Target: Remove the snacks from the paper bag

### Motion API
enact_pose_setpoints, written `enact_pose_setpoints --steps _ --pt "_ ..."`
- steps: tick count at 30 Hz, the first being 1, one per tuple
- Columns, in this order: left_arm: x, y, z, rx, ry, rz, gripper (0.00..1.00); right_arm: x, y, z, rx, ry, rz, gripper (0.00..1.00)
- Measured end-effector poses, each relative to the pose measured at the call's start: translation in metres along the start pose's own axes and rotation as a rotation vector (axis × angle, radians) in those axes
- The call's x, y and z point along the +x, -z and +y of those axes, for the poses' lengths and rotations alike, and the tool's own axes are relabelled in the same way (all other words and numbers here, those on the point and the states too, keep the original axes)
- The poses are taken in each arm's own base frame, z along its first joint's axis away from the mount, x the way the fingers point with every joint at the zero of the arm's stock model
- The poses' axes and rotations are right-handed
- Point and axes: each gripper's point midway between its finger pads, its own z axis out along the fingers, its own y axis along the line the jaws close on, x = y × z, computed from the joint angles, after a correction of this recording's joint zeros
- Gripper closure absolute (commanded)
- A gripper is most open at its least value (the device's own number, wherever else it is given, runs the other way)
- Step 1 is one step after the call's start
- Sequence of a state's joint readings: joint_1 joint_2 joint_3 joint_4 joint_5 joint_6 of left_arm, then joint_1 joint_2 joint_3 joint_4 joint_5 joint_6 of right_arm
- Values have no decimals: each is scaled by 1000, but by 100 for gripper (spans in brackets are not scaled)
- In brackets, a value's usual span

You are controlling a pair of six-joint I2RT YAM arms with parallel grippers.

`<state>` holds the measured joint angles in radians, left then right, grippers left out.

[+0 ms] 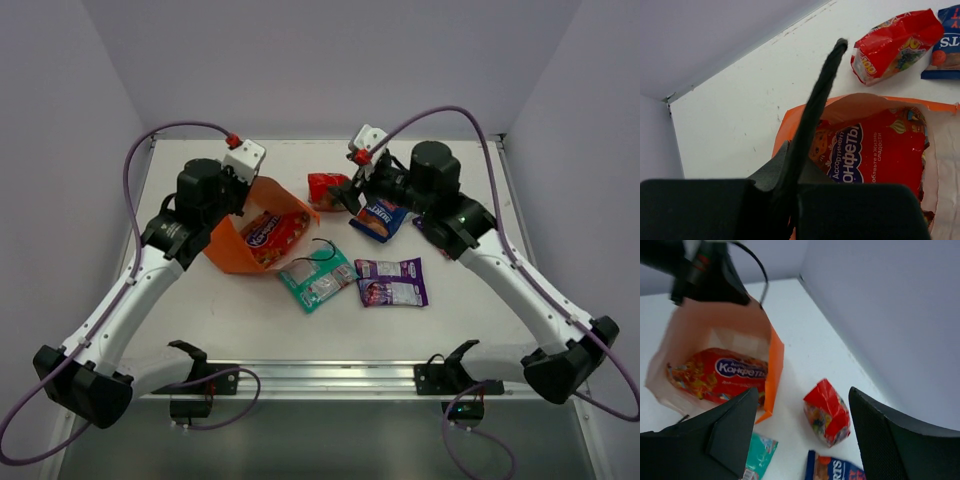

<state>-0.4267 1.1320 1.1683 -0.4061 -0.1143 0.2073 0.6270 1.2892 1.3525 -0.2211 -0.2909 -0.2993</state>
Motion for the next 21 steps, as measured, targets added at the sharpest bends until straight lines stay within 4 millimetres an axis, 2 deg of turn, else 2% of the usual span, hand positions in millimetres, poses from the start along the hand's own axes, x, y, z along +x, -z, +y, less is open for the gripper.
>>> enact_pose_setpoints --steps 1,4,7,8,11,13,15,17,21 --pt "0 1 -2 13 -5 -4 100 -19 8 8 -31 52 -44 24" --pt "0 4 -9 52 -21 -19 100 -46 14 34 -140 165 -96 24" --pt "-2 5 -14 86 -30 -30 100 -40 -5 65 -258 237 -65 24" --pt "-2 5 -16 97 -39 -34 100 -31 -15 75 -290 251 -43 24" --pt "-3 5 -20 122 -50 -42 100 27 -47 108 -401 263 103 24" --pt "-4 5 -22 133 -55 -45 100 68 -59 126 -458 266 209 24" --pt "-4 5 -23 142 -64 -48 100 97 -64 138 -497 272 284 24" --pt "-4 5 -24 150 -66 -51 100 113 -67 145 -516 286 327 24" --pt "-5 5 -26 158 -71 -54 100 124 -71 149 -518 310 358 24"
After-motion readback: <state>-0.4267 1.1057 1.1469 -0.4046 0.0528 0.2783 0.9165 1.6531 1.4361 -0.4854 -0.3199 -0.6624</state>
